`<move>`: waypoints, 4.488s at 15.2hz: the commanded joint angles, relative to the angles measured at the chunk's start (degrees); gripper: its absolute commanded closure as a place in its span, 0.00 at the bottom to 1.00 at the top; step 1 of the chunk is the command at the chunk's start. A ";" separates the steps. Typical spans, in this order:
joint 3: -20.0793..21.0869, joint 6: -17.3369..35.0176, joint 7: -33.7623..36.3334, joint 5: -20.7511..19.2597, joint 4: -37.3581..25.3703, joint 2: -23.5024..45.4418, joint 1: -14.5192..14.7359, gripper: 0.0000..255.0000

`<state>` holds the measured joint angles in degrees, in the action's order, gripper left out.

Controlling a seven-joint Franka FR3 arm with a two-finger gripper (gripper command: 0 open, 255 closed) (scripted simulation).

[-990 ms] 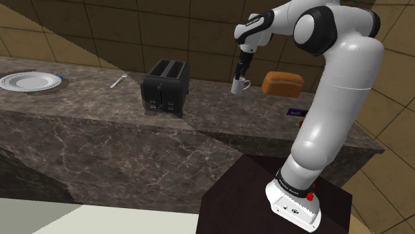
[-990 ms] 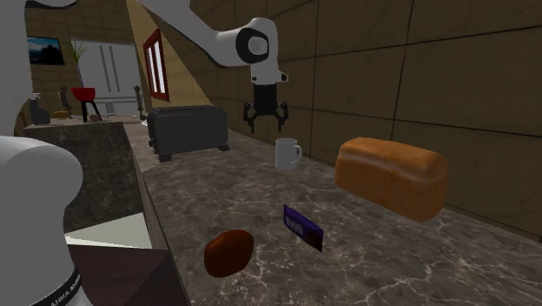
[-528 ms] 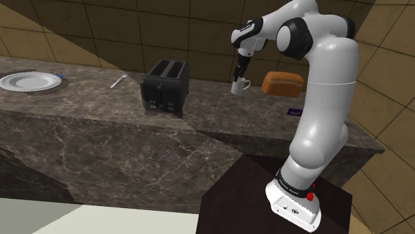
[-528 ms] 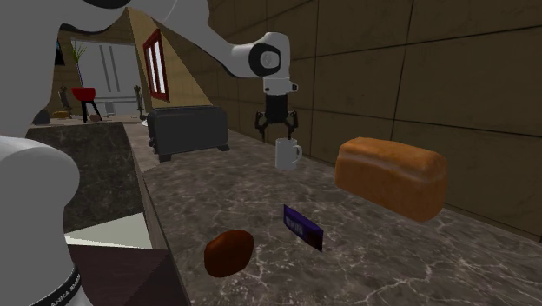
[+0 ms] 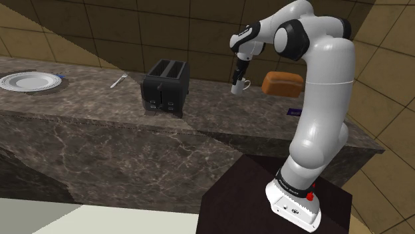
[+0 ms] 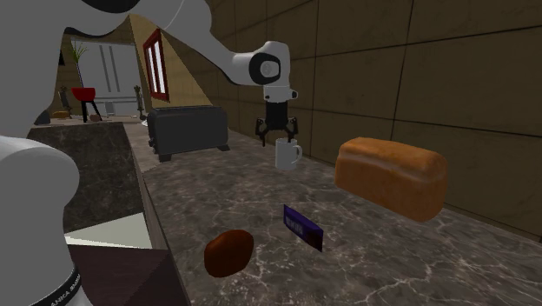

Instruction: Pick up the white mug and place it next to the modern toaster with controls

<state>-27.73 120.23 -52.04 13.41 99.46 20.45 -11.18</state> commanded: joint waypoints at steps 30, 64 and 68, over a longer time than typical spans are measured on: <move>-0.98 -11.64 1.94 -2.36 -8.93 -3.19 0.12 1.00; -1.04 -43.67 3.00 2.19 -50.24 6.40 -7.80 1.00; -0.82 -43.46 5.39 1.13 -48.47 4.61 -4.94 1.00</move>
<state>-28.72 76.91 -47.77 14.81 50.96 25.37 -17.15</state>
